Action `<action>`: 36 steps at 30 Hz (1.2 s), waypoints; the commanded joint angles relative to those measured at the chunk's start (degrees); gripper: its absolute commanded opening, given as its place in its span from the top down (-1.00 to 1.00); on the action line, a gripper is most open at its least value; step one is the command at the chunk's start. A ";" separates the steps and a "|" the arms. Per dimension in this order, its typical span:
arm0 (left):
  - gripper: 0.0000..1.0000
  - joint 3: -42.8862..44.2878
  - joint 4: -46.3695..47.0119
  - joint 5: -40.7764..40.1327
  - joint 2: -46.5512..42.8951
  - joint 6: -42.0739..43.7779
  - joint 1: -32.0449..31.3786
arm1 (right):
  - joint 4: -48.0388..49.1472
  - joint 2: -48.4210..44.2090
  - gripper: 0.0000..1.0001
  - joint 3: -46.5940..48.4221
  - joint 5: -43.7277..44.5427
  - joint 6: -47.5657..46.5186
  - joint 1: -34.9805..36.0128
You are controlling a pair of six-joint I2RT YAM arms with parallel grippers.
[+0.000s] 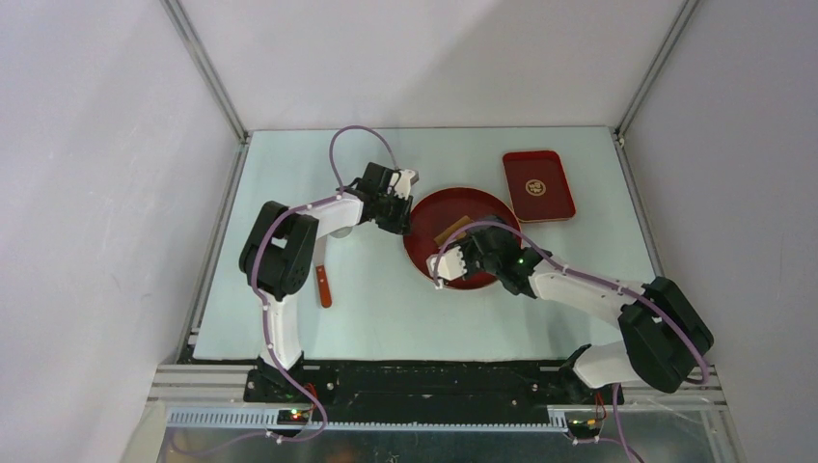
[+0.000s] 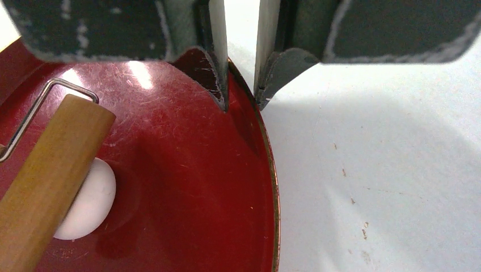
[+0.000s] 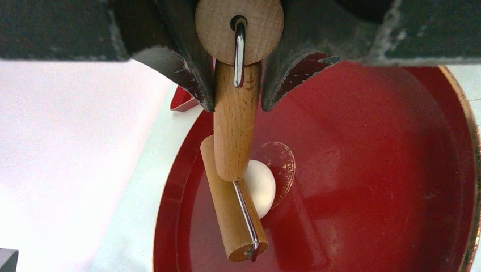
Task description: Roll out the dumpling wrappers from the dough
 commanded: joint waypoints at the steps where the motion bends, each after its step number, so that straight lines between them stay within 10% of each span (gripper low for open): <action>1: 0.51 0.37 0.02 -1.30 0.91 0.85 0.14 | -11.95 -0.70 1.00 -3.36 -1.90 0.69 -0.76; 36: 0.51 0.38 0.08 -1.19 0.91 0.85 0.19 | -14.41 -6.11 1.00 -4.26 -0.38 0.03 -1.42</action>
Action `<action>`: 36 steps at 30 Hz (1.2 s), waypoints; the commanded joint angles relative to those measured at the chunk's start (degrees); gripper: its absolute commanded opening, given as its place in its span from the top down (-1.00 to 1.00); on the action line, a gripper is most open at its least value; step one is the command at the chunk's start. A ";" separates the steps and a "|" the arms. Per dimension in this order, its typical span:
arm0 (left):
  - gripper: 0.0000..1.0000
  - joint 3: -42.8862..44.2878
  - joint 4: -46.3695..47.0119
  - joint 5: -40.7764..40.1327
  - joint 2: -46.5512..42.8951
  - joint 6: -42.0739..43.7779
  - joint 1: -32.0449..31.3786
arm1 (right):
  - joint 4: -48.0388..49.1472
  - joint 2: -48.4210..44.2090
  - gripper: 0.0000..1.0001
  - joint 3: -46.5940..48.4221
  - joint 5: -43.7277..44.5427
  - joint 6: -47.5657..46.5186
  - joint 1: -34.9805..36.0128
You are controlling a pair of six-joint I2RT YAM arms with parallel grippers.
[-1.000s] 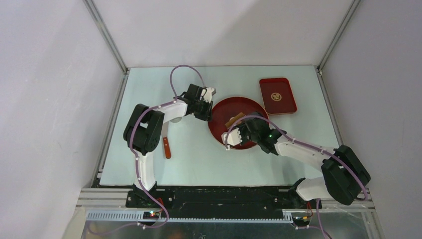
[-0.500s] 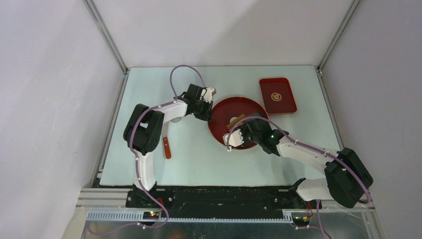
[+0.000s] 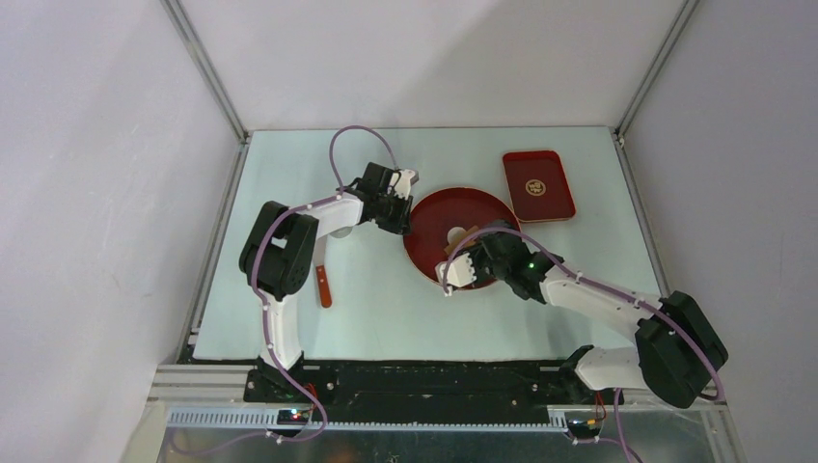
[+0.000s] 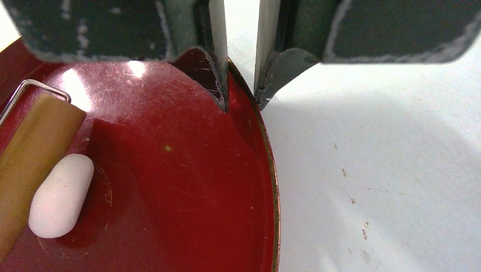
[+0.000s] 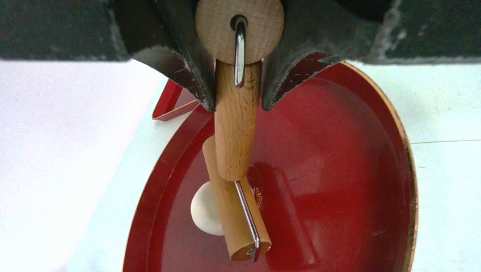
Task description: Roll out the dumpling wrappers from the dough
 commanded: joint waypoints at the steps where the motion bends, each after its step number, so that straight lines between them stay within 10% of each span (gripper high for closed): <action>1: 0.51 0.38 0.04 -1.13 0.94 0.85 0.19 | -8.61 -1.80 1.00 -2.03 0.26 0.03 -0.62; 15: 0.51 0.46 0.03 -1.23 1.03 0.82 0.19 | -13.50 -7.13 1.00 9.75 2.40 7.44 1.13; 36: 0.51 0.33 0.02 -1.03 0.85 0.80 0.27 | -31.78 18.94 1.00 32.51 22.20 48.21 9.63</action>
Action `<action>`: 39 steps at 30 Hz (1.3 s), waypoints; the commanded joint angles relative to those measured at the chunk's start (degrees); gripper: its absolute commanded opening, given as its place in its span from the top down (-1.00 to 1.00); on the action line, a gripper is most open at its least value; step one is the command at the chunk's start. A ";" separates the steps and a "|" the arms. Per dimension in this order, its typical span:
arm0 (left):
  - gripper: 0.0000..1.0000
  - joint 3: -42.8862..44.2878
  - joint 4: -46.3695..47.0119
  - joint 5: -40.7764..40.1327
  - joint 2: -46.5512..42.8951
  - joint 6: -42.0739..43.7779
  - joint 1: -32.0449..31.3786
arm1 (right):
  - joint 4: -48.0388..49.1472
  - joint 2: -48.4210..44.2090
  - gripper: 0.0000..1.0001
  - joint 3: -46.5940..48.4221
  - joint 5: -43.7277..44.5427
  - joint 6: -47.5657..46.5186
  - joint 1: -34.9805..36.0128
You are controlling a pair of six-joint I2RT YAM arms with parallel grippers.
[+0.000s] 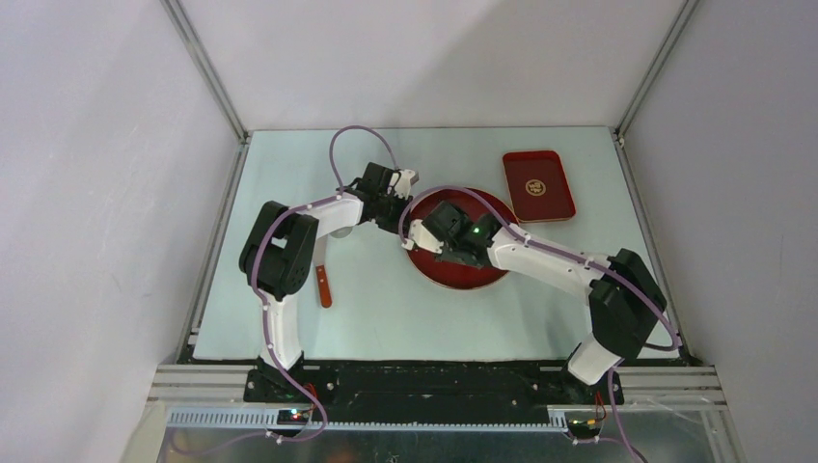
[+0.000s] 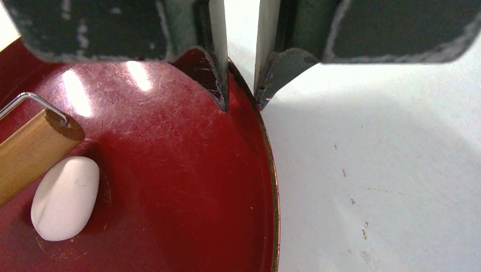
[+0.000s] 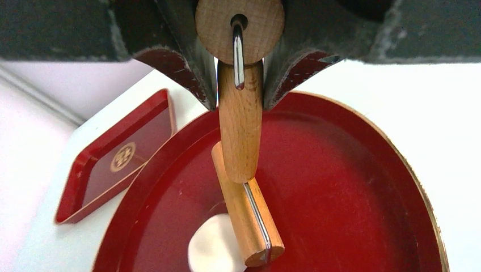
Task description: Roll out the dumpling wrappers from the dough
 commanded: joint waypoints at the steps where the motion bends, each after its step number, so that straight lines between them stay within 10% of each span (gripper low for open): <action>1: 0.51 0.37 0.01 -1.10 0.86 0.83 0.27 | -2.25 0.67 1.00 3.09 1.47 6.19 -0.24; 17: 0.51 0.37 0.11 -1.09 0.86 0.80 0.25 | -3.45 -5.02 1.00 8.18 -1.55 5.03 0.82; 39: 0.51 0.29 0.03 -0.74 0.77 0.92 0.27 | 2.34 10.42 1.00 8.27 -1.51 4.96 -3.57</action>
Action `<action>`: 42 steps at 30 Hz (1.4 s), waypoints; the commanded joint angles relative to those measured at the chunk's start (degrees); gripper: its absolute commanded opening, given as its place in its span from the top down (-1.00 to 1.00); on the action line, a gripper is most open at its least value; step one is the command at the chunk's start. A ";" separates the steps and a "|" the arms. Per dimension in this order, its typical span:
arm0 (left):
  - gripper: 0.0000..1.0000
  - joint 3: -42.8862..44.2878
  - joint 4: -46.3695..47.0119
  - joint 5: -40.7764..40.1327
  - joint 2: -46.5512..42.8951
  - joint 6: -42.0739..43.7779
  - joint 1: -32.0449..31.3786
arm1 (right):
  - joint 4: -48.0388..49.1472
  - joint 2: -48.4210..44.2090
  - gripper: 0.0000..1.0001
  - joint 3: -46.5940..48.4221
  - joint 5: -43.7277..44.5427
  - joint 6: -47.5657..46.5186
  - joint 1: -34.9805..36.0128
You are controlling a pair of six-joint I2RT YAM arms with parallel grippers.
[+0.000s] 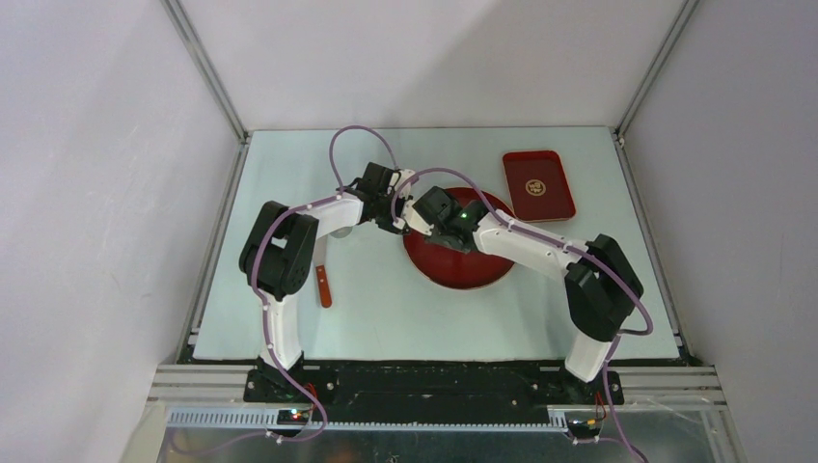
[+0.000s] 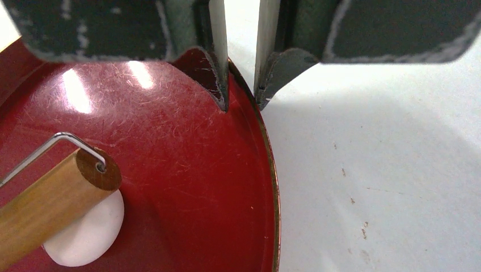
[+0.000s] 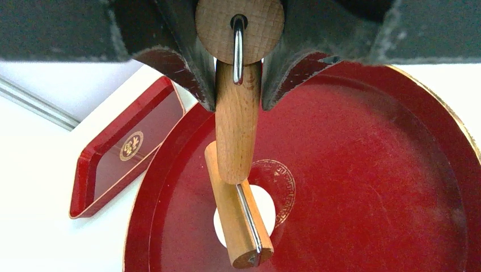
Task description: Roll out the dumpling wrappers from the dough
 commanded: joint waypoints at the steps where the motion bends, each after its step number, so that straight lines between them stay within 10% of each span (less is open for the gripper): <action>1: 0.51 0.25 0.03 -0.74 0.77 0.89 0.27 | -0.10 3.09 1.00 0.85 -2.52 1.61 -1.03; 42: 0.51 0.21 0.05 -0.55 0.68 0.76 0.35 | 2.66 1.79 1.00 -9.92 -5.96 -2.42 2.67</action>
